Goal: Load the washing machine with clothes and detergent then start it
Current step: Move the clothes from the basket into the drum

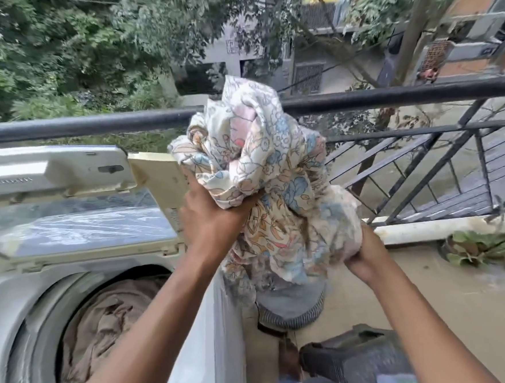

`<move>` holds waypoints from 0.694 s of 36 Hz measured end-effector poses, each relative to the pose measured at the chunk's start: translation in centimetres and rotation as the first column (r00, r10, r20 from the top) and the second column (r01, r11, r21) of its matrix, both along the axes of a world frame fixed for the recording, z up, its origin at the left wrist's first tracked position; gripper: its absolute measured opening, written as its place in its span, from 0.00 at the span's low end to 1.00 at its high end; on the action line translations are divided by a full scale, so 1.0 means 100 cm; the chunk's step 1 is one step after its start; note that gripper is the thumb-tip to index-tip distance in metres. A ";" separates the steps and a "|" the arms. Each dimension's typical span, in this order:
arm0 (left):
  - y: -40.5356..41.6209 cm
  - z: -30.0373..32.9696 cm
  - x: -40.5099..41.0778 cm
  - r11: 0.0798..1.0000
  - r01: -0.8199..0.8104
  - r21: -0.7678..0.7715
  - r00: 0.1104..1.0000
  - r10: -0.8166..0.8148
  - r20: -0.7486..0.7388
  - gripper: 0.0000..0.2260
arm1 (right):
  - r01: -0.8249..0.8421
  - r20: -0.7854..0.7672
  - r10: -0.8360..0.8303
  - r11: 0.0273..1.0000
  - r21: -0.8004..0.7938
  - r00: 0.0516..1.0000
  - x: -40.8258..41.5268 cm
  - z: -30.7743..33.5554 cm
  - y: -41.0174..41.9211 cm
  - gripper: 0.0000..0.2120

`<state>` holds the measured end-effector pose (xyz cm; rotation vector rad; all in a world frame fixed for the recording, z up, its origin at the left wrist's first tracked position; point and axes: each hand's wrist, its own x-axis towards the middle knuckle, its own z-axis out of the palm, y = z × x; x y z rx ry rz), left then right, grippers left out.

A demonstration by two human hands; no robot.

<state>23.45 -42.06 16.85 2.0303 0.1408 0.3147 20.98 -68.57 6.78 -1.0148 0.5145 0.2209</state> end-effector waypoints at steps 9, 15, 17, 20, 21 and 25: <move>0.000 -0.019 -0.003 0.987 0.147 0.059 0.969 -0.132 -0.210 0.39 | -0.106 0.277 0.168 0.968 -0.226 0.946 -0.001 0.081 0.023 0.09; -0.004 -0.009 -0.010 0.848 0.494 -0.194 0.833 -0.525 -0.176 0.45 | -0.179 0.418 0.285 0.945 -0.275 0.862 -0.001 0.130 0.064 0.12; -0.011 -0.011 -0.014 0.841 0.502 -0.201 0.847 -0.525 -0.083 0.45 | -0.270 0.445 0.379 0.918 -0.290 0.811 -0.004 0.142 0.077 0.17; -0.021 -0.010 -0.014 0.887 0.431 -0.167 0.901 -0.433 0.028 0.42 | -0.400 0.425 0.495 0.867 -0.297 0.758 -0.010 0.154 0.094 0.24; -0.021 -0.009 -0.013 0.911 0.387 -0.141 0.922 -0.384 0.050 0.42 | -0.414 0.413 0.518 0.852 -0.320 0.749 -0.011 0.154 0.096 0.26; -0.013 -0.012 -0.005 0.973 0.224 -0.056 0.973 -0.227 -0.040 0.47 | -0.466 0.393 0.568 0.821 -0.329 0.723 -0.013 0.158 0.090 0.39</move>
